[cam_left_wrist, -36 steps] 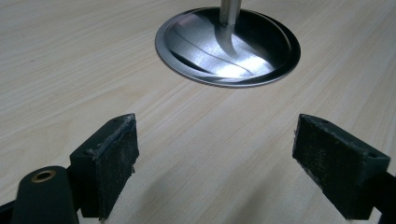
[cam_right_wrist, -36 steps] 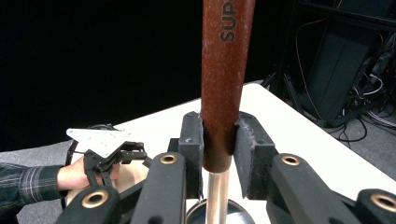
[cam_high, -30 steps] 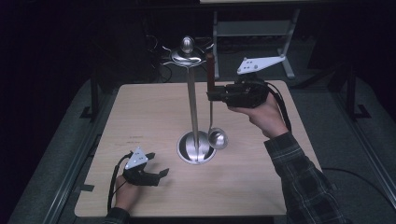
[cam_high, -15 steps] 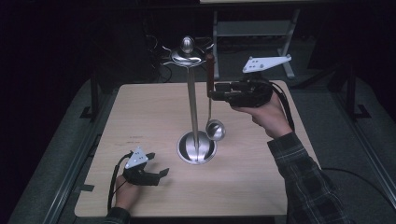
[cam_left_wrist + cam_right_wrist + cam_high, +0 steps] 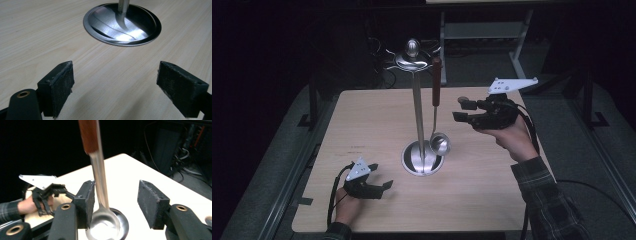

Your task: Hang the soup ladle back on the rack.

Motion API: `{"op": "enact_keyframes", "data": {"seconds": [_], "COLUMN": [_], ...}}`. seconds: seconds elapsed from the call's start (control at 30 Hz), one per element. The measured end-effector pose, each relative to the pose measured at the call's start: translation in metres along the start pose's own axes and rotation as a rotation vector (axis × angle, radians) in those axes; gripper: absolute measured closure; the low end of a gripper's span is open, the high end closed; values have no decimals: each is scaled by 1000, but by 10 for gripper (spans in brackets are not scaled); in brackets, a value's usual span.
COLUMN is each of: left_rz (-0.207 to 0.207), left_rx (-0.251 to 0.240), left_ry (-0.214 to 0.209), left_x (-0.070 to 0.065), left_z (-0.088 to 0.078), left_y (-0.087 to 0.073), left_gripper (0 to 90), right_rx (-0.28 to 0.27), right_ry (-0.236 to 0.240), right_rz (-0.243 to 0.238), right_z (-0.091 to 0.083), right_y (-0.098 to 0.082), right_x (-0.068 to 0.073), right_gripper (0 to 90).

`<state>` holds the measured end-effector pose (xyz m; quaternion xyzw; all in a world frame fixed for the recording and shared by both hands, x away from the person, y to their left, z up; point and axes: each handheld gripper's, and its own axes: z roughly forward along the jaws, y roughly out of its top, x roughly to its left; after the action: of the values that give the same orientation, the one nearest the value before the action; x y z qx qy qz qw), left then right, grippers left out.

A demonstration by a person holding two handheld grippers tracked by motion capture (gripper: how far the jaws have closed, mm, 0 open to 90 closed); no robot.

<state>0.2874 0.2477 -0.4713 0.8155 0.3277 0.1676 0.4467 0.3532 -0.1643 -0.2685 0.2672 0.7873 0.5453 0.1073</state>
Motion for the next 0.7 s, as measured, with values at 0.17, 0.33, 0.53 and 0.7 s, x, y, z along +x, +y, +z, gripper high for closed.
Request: {"op": "enact_keyframes", "data": {"seconds": [0.17,0.33,0.53,0.7], "left_rz": [-3,-2,3,6], "left_rx": [-6,-6,-9,-7], "left_ry": [2,2,5,5], "left_x": [-1,-1,-1,-1], "left_z": [0,0,1,1], "left_y": [0,0,0,0], "left_gripper": [142,142,142,142], "right_rx": [30,53,79,94], "right_ry": [-38,-69,-94,-106], "right_rz": [11,14,40,59], "right_z": [-5,-6,-4,-3], "right_y": [-22,-41,-68,-88], "right_x": [-5,-6,-8,-10], "right_gripper": [443,421,392,358]}}
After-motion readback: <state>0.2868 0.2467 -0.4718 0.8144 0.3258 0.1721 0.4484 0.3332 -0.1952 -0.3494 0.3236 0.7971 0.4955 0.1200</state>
